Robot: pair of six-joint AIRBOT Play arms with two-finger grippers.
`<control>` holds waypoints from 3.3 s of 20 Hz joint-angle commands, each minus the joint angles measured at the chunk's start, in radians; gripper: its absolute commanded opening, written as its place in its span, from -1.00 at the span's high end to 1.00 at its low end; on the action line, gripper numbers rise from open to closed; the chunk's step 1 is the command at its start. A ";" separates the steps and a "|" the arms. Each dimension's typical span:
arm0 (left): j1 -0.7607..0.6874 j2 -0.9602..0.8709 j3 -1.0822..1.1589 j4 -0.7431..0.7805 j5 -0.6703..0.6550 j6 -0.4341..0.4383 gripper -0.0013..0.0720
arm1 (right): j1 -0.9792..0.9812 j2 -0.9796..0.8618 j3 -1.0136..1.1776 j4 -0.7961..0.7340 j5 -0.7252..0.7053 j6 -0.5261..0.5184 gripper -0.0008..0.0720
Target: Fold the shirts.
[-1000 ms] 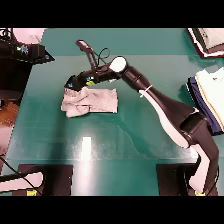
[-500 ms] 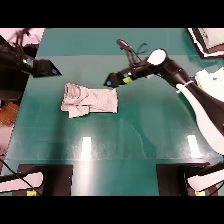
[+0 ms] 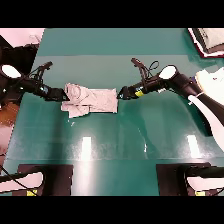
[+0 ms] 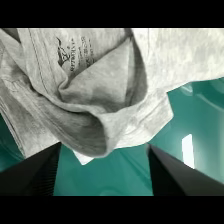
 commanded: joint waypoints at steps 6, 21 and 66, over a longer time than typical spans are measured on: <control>0.001 0.000 -0.063 -0.060 0.120 0.142 -0.70 | -0.003 0.008 -0.018 0.016 -0.010 0.002 -0.46; -0.018 0.104 0.048 0.272 -0.076 -0.016 0.90 | -0.005 0.008 -0.018 0.019 0.033 0.059 -0.46; -0.016 0.101 0.056 -0.213 0.031 -0.121 0.90 | -0.381 0.012 0.280 -0.164 0.034 0.155 0.94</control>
